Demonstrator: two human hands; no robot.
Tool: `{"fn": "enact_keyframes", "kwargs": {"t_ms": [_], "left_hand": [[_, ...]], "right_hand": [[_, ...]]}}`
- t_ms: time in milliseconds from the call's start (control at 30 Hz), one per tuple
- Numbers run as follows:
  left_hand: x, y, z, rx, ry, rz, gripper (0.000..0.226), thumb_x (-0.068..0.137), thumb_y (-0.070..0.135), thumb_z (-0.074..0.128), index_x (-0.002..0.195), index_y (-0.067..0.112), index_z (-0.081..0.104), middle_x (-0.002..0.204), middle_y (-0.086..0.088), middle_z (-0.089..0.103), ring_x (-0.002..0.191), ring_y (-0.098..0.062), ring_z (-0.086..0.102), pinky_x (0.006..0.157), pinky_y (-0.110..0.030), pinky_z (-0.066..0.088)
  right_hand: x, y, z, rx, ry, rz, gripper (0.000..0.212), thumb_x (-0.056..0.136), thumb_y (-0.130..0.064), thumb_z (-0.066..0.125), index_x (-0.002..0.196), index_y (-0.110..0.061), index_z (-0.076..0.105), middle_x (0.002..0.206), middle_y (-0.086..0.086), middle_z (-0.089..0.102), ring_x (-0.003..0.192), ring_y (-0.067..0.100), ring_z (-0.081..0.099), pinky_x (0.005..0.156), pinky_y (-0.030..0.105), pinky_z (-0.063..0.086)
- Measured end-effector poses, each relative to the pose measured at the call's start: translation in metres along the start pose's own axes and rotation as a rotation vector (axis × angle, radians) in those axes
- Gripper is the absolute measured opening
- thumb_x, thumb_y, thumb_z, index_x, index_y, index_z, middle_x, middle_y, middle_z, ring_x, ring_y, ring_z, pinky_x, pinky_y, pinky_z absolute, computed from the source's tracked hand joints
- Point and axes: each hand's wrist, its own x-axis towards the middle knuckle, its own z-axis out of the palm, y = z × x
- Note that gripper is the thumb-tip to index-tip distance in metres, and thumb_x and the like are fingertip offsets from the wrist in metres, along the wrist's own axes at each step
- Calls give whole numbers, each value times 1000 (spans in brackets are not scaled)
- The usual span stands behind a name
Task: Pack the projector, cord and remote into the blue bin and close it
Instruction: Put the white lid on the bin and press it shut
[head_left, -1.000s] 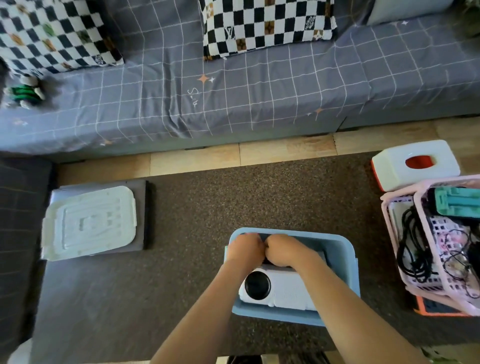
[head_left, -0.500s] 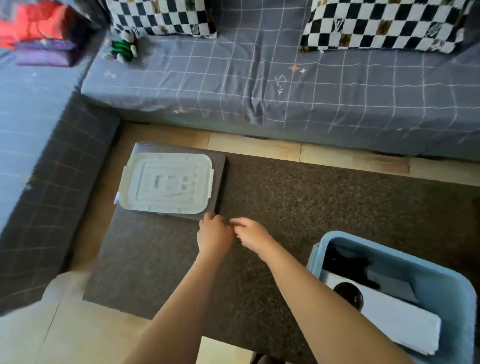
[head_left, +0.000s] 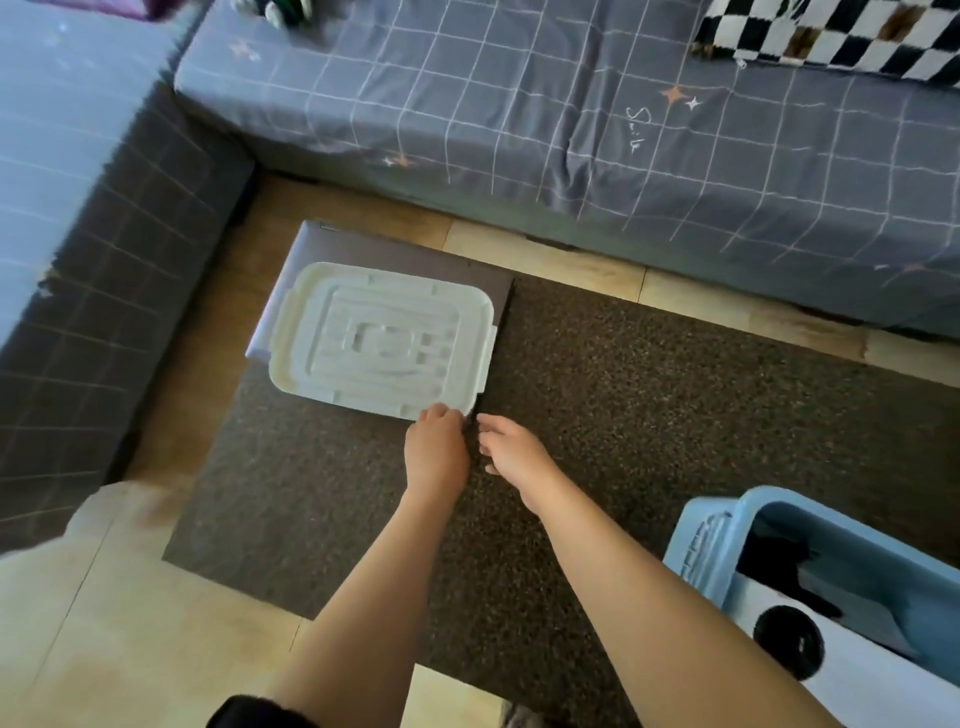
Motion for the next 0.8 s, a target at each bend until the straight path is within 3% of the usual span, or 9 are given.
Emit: {"fn": "enact_keyframes", "kwargs": {"t_ms": [67, 133, 233, 367, 500, 633, 800], "left_hand": [[-7, 5, -6, -2, 22, 41, 18, 90, 8, 47, 97, 11, 63, 100, -6, 63, 95, -25, 57, 68, -30, 37], [-16, 15, -13, -29, 58, 58, 12, 90, 9, 48, 93, 12, 59, 93, -6, 66, 87, -25, 57, 65, -29, 34], [-32, 37, -29, -120, 114, 95, 16, 88, 10, 52, 103, 15, 56, 96, -4, 67, 89, -24, 60, 74, -32, 43], [-61, 69, -57, -369, 96, 70, 36, 89, 12, 49, 123, 22, 50, 108, -2, 66, 99, -21, 61, 80, -34, 51], [-78, 96, -88, -536, 85, 49, 41, 88, 23, 56, 128, 26, 53, 108, 5, 59, 100, -13, 58, 86, -31, 51], [-98, 130, -126, -759, 59, 151, 40, 92, 22, 50, 132, 28, 49, 124, 10, 42, 111, -2, 40, 90, -19, 35], [-131, 172, -164, -1110, -91, 271, 41, 93, 7, 39, 122, 34, 51, 130, 1, 52, 118, -13, 50, 83, -15, 49]], "right_hand": [[-3, -2, 1, 77, 22, 20, 39, 96, -17, 39, 134, -16, 48, 126, 4, 58, 110, 18, 56, 98, 40, 47], [-10, -5, -1, 140, 60, 51, 34, 97, -19, 40, 129, -15, 51, 118, 7, 62, 101, 19, 61, 90, 40, 50], [-23, -14, -12, 224, 104, 51, 33, 97, -25, 45, 128, -15, 52, 112, 4, 64, 90, 15, 62, 79, 32, 53], [-56, -32, -42, 337, 187, 19, 28, 93, -17, 54, 118, -7, 60, 103, 9, 68, 87, 20, 67, 80, 36, 57], [-105, -47, -62, 205, 260, -149, 25, 86, -24, 63, 110, -15, 64, 98, 0, 69, 88, 13, 67, 79, 33, 57], [-158, -64, -76, 147, 424, -375, 21, 83, -30, 68, 101, -21, 60, 95, -7, 65, 83, 1, 62, 67, 17, 51], [-220, -72, -102, 30, 608, -584, 23, 83, -34, 68, 103, -28, 59, 94, -18, 60, 83, 0, 60, 71, 12, 48]]}}
